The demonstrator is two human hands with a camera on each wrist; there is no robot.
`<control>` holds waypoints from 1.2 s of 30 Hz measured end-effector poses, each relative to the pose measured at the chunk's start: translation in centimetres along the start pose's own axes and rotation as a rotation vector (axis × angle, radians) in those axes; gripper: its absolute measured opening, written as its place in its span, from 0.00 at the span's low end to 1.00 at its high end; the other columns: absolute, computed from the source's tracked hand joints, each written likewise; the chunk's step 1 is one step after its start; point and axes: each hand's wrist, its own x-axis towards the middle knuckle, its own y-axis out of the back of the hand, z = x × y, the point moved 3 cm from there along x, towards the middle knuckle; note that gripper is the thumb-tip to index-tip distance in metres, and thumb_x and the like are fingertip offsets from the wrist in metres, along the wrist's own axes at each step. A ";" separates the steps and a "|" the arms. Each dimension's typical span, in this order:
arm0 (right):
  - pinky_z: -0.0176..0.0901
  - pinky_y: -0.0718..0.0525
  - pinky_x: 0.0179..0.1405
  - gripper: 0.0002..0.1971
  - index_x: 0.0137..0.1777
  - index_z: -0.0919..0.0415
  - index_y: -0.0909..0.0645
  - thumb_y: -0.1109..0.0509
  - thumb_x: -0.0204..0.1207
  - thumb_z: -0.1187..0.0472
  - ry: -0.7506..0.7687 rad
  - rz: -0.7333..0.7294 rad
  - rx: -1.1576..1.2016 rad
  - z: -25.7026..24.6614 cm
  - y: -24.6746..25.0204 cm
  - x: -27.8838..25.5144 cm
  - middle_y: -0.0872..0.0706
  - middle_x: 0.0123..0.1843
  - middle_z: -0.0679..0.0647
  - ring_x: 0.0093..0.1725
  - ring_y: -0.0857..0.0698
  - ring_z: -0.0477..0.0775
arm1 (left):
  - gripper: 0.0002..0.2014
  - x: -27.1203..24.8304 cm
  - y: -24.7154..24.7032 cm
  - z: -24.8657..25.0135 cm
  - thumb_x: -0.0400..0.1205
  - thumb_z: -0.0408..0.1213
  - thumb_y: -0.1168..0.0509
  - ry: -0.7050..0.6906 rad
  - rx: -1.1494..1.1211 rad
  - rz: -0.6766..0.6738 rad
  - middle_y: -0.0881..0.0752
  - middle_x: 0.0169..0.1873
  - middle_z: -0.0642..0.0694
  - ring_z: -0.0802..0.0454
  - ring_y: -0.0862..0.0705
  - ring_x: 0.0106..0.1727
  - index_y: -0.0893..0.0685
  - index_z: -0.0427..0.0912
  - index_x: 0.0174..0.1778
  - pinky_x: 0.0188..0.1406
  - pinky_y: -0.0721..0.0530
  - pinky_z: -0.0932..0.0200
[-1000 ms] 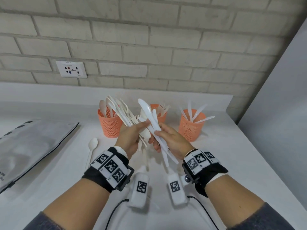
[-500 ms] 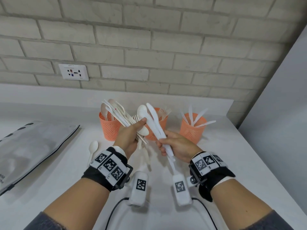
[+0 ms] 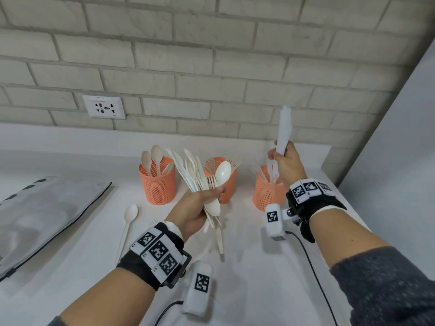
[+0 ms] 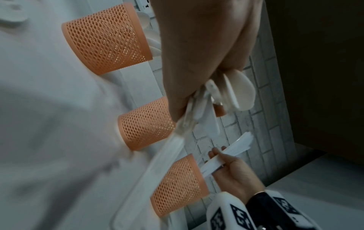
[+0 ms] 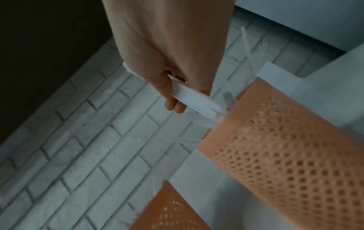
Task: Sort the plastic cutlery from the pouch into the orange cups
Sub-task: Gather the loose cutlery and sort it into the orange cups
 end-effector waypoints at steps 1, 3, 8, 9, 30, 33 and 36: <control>0.31 0.24 0.42 0.13 0.61 0.60 0.28 0.41 0.79 0.71 -0.044 0.009 -0.009 0.7 -0.1 0.1 0.20 0.51 0.57 0.51 0.21 0.54 | 0.06 -0.1 -0.2 0.0 0.79 0.24 0.37 -0.008 0.014 -0.021 0.20 0.34 0.44 0.56 0.21 0.26 0.20 0.36 0.49 0.29 0.21 0.63; 0.33 0.23 0.42 0.16 0.65 0.64 0.28 0.39 0.78 0.71 -0.089 0.033 -0.037 1.6 -0.3 0.1 0.21 0.53 0.58 0.52 0.21 0.56 | 0.03 -0.3 -0.3 0.1 0.80 0.28 0.37 -0.016 0.039 -0.042 0.19 0.34 0.45 0.57 0.21 0.27 0.20 0.38 0.48 0.34 0.23 0.61; 0.52 0.21 0.62 0.19 0.65 0.63 0.25 0.42 0.75 0.73 -0.069 0.015 -0.191 2.9 -0.7 0.3 0.21 0.64 0.62 0.58 0.20 0.60 | 0.07 -0.3 -0.1 0.1 0.83 0.35 0.39 0.030 0.036 -0.005 0.18 0.30 0.45 0.53 0.21 0.27 0.20 0.35 0.49 0.34 0.27 0.56; 0.55 0.22 0.65 0.19 0.65 0.62 0.25 0.41 0.75 0.73 -0.061 0.016 -0.209 2.9 -0.8 0.4 0.23 0.67 0.63 0.57 0.21 0.60 | 0.05 -0.4 -0.1 0.1 0.83 0.33 0.39 0.029 0.045 -0.011 0.18 0.30 0.44 0.53 0.21 0.26 0.21 0.35 0.47 0.33 0.27 0.56; 0.42 0.21 0.43 0.05 0.45 0.65 0.20 0.29 0.73 0.64 0.455 -0.435 -0.353 -5.8 -11.2 -11.4 0.21 0.37 0.52 0.39 0.21 0.53 | 0.25 -1.5 0.6 -0.1 0.79 0.14 0.51 -0.169 0.140 -0.062 0.14 0.51 0.41 0.50 0.13 0.49 0.26 0.37 0.68 0.38 0.13 0.56; 0.30 0.23 0.39 0.04 0.40 0.61 0.21 0.32 0.76 0.66 0.346 -0.452 -0.232 -5.7 -11.0 -11.0 0.21 0.33 0.47 0.36 0.21 0.46 | 0.24 -1.9 0.9 0.5 0.76 0.20 0.50 -0.127 0.030 -0.106 0.16 0.49 0.35 0.44 0.15 0.41 0.27 0.33 0.69 0.39 0.16 0.51; 0.37 0.23 0.41 0.10 0.35 0.56 0.24 0.34 0.78 0.66 0.264 -0.458 -0.155 -5.3 -11.0 -10.6 0.23 0.31 0.46 0.35 0.23 0.47 | 0.21 -2.0 1.4 0.6 0.82 0.30 0.51 -0.090 -0.003 -0.089 0.18 0.50 0.33 0.43 0.18 0.45 0.26 0.30 0.69 0.49 0.20 0.49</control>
